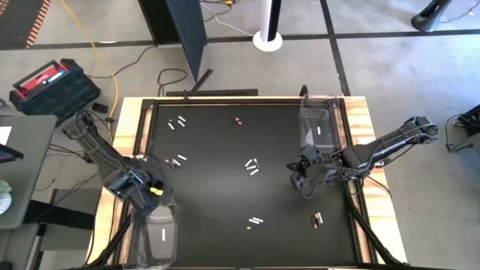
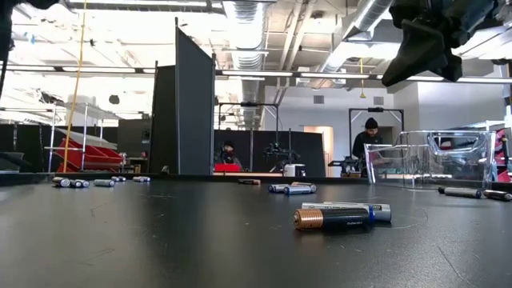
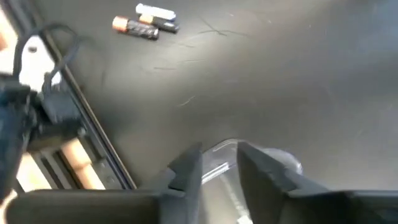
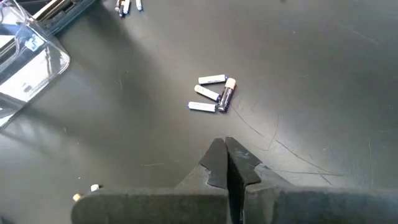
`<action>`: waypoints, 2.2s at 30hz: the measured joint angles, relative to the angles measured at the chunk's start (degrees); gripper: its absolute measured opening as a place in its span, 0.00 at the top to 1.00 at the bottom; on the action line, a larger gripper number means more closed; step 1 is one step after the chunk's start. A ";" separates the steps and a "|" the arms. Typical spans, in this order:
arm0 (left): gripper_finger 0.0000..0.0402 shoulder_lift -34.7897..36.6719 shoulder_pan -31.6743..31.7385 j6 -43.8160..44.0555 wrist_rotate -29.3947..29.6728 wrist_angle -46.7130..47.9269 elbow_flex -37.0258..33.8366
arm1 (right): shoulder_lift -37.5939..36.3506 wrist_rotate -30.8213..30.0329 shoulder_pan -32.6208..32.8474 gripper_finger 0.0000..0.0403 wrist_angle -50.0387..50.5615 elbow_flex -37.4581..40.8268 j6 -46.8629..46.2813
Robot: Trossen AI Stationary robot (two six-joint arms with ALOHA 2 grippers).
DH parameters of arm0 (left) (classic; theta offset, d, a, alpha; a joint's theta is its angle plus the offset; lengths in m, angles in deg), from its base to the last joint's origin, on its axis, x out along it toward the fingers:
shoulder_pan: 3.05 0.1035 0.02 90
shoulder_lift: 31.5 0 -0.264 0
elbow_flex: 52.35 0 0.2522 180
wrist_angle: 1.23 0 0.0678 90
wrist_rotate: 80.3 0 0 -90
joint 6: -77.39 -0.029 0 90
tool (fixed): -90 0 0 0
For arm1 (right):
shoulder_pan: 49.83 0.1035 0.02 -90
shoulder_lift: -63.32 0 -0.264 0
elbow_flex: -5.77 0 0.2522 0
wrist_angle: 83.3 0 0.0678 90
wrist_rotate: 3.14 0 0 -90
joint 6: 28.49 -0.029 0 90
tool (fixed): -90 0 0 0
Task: Sort batteries
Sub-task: Move the left transparent bin beside the right transparent bin
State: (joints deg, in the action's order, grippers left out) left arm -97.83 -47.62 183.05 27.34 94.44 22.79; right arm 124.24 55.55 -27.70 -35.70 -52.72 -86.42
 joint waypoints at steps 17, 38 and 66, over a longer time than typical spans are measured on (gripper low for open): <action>0.57 -8.88 4.15 -51.06 -10.63 -1.72 -1.30 | 0.00 -0.06 0.38 0.98 -0.22 0.00 -8.00; 0.93 -4.04 5.90 -51.51 -18.06 -27.02 -22.80 | 0.02 -2.23 0.18 0.98 -2.62 0.00 -6.27; 1.00 -8.29 50.75 -86.26 -17.83 -12.66 8.68 | 0.02 2.61 7.24 0.98 12.84 0.00 -11.67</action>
State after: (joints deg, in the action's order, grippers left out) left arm -106.11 3.13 96.79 9.51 81.78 31.47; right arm 124.27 58.16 -20.47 -22.85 -52.72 -98.09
